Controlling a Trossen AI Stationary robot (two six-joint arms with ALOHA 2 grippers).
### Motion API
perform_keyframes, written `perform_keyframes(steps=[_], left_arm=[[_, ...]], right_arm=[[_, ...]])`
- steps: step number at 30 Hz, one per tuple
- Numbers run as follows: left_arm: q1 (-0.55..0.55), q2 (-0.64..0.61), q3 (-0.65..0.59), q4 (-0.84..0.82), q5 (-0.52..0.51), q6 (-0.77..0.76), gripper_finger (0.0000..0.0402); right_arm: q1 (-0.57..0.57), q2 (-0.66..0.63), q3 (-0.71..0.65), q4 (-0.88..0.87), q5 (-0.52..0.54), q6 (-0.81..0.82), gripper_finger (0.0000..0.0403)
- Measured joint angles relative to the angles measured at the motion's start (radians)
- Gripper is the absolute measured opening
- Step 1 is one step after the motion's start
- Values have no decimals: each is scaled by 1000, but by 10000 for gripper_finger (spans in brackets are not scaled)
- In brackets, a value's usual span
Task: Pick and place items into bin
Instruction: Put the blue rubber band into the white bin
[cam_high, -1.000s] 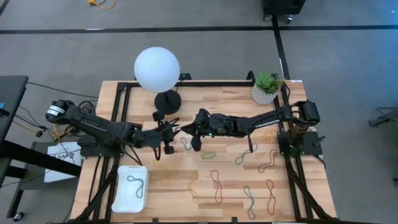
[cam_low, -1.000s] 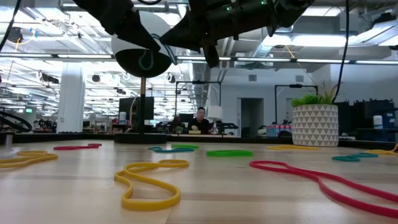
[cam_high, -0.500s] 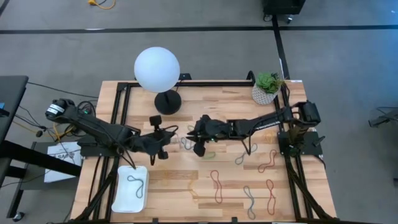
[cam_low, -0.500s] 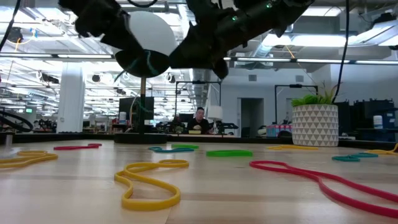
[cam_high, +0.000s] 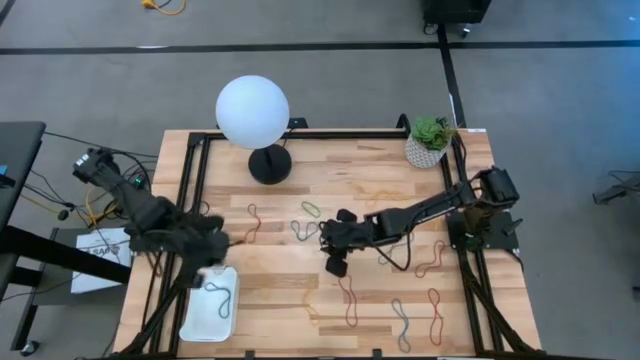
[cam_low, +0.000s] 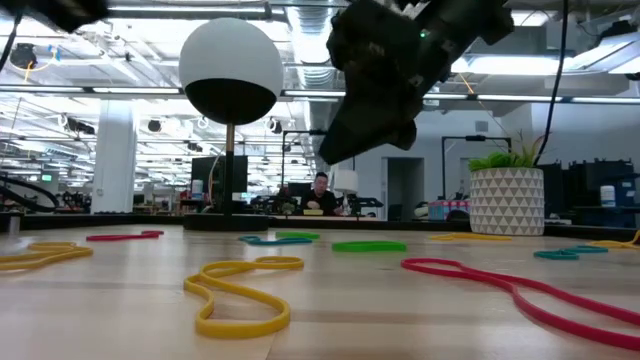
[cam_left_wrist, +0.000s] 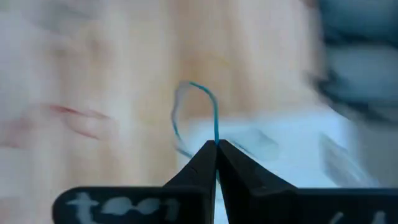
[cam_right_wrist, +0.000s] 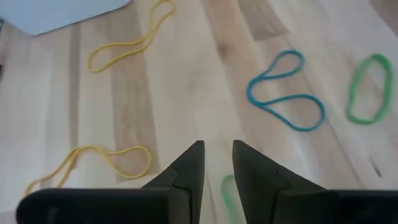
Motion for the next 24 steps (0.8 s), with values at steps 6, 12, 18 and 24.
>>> perform_keyframes(steps=[6, 12, 18, 24], left_arm=[[-89, 12, 0, -28, -3, -155, 0], [-147, 88, 0, -123, 25, -372, 0], [-189, 174, 0, -128, 42, -396, 0], [-192, 253, -1, -136, -54, -414, 9]], right_arm=[[9, 0, 0, 15, 0, -5, 76], [2, 0, 0, 15, 2, -5, 76], [2, 0, 0, 15, 2, -5, 76], [2, 0, 0, 15, 2, -5, 76]])
